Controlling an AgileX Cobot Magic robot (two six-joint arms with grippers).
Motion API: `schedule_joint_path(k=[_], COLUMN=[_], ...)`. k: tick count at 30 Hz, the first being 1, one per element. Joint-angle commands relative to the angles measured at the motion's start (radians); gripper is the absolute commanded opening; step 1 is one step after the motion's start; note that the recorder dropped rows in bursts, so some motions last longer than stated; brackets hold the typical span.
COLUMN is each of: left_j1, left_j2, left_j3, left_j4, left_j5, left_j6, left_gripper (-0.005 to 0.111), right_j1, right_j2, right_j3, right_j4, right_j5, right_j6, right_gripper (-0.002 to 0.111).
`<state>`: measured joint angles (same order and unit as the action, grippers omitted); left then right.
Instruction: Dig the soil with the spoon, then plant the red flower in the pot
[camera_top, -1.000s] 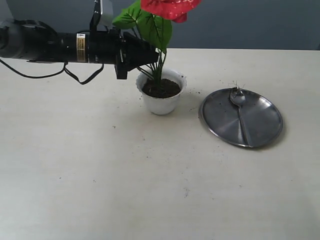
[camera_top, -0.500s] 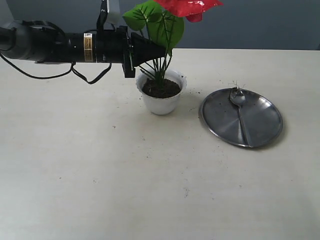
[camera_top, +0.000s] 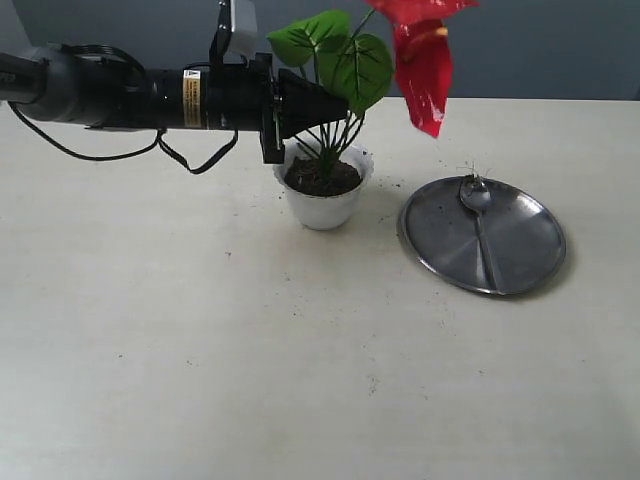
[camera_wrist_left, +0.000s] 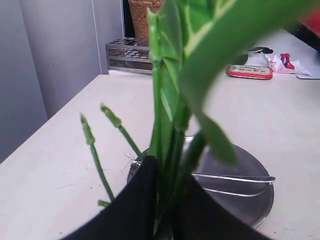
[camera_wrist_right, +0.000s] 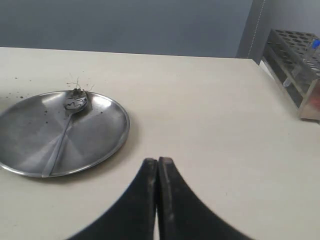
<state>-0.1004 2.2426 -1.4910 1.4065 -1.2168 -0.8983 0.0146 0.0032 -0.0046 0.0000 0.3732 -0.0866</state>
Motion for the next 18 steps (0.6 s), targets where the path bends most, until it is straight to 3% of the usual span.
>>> schedule_joint_path(k=[1, 18], left_j1=[-0.01, 0.011], left_j2=[0.034, 0.04], left_j3=[0.007, 0.007], left_j4=[0.011, 0.052], left_j5=[-0.004, 0.103], left_j6=[-0.006, 0.018], left_gripper=[0.0, 0.0], right_j1=[-0.003, -0.003], right_j2=[-0.003, -0.003], right_j3=[0.005, 0.005], right_j4=[-0.005, -0.005], right_j5=[-0.01, -0.01], right_j6=[-0.001, -0.001], right_gripper=[0.0, 0.0])
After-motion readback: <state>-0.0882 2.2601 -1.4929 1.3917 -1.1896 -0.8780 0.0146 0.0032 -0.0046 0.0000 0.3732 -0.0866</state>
